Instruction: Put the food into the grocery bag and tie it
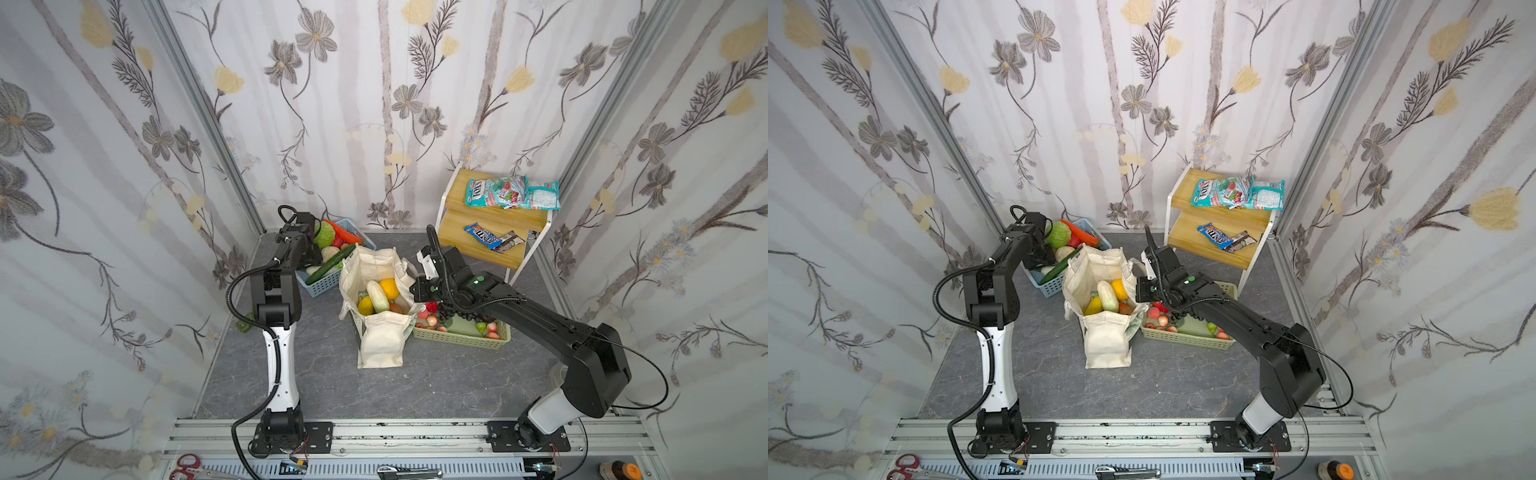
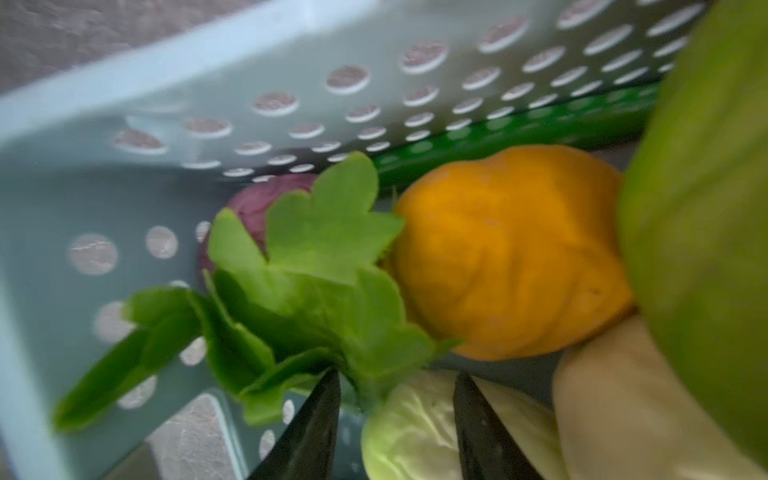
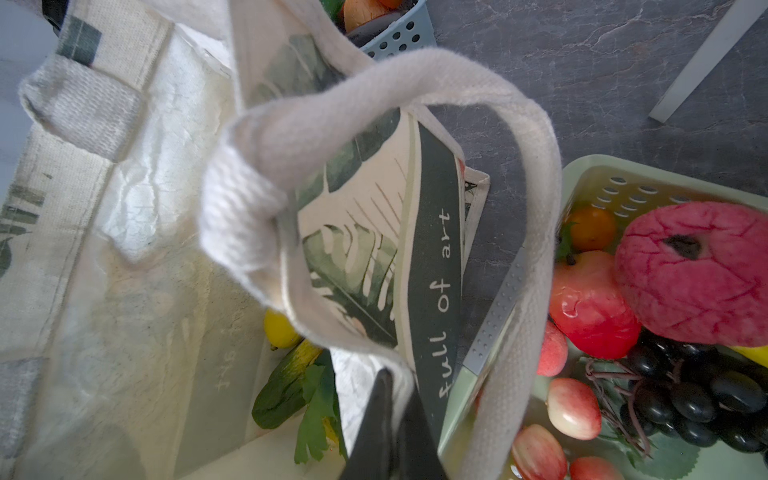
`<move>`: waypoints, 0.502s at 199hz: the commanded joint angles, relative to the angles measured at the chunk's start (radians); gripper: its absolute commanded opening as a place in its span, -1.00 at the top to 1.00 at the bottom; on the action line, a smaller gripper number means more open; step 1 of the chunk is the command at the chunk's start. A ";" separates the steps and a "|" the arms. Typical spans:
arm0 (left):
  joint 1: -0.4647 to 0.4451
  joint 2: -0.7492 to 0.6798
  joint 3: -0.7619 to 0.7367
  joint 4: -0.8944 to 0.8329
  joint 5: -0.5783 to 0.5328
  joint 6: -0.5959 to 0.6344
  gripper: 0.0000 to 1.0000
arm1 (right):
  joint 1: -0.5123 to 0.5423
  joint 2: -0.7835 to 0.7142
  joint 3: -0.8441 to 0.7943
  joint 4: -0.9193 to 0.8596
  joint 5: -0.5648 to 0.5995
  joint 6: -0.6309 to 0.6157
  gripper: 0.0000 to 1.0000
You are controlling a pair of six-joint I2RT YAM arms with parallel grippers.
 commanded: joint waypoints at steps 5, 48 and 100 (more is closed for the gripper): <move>0.001 -0.019 0.016 -0.063 0.140 -0.011 0.16 | 0.003 -0.002 -0.005 -0.004 0.007 0.007 1.00; 0.001 -0.042 0.019 -0.082 0.170 -0.006 0.14 | 0.002 0.001 -0.008 0.000 0.008 0.004 1.00; 0.025 -0.069 0.058 -0.024 0.095 -0.058 -0.07 | 0.002 -0.001 -0.013 0.006 0.007 0.005 1.00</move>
